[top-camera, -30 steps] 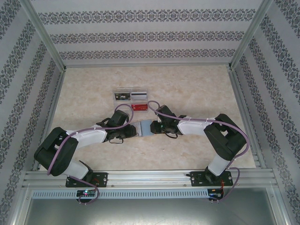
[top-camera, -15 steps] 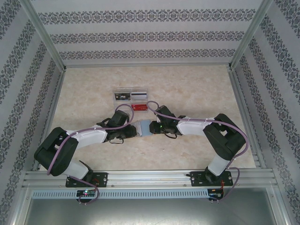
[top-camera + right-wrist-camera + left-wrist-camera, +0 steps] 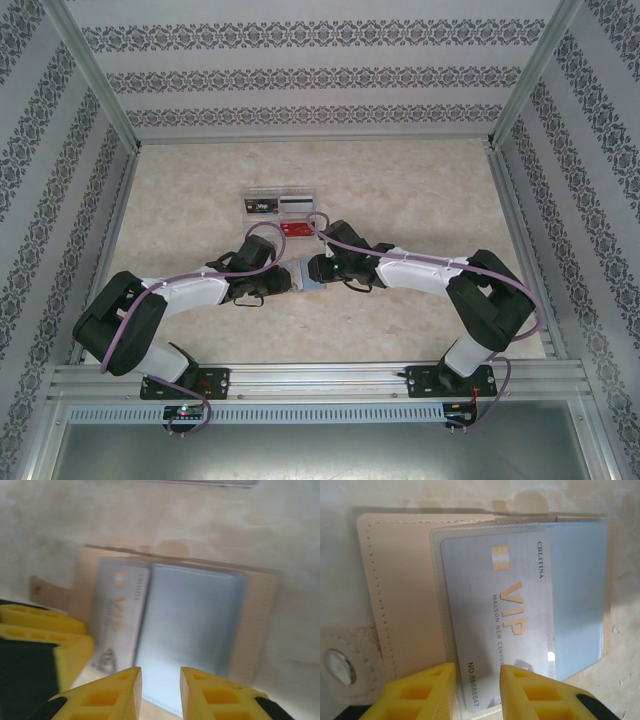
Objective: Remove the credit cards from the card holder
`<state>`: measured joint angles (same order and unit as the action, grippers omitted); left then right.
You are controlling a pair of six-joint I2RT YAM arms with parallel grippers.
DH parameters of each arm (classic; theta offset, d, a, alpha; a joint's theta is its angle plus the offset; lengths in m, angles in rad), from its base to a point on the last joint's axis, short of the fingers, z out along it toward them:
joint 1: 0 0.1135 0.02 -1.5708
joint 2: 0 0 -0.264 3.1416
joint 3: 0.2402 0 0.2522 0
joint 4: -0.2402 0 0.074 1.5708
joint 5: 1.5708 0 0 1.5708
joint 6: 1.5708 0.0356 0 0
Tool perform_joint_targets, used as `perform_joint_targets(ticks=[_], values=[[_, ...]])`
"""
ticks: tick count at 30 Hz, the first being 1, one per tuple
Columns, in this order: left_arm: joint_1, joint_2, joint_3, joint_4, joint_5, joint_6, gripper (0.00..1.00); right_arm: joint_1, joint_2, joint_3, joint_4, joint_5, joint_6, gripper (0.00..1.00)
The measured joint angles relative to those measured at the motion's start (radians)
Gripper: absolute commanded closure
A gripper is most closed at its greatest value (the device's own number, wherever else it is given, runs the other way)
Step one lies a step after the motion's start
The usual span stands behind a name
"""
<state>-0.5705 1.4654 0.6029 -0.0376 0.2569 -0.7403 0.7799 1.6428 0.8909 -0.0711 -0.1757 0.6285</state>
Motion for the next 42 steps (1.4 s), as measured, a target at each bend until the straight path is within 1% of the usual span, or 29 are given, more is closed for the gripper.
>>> perform_joint_targets(ticks=[11, 20, 31, 36, 42], values=[[0.000, 0.000, 0.000, 0.000, 0.000, 0.000, 0.70, 0.008, 0.111, 0.030, 0.048, -0.119, 0.047, 0.77], [0.000, 0.000, 0.000, 0.000, 0.000, 0.000, 0.70, 0.008, 0.143, 0.047, 0.068, -0.147, 0.058, 0.78], [0.000, 0.000, 0.000, 0.000, 0.000, 0.000, 0.70, 0.008, 0.164, 0.050, 0.069, -0.152, 0.069, 0.78], [0.000, 0.000, 0.000, 0.000, 0.000, 0.000, 0.70, 0.008, 0.167, 0.051, 0.076, -0.159, 0.080, 0.83], [0.000, 0.000, 0.000, 0.000, -0.001, 0.000, 0.70, 0.008, 0.169, 0.051, 0.083, -0.165, 0.092, 1.00]])
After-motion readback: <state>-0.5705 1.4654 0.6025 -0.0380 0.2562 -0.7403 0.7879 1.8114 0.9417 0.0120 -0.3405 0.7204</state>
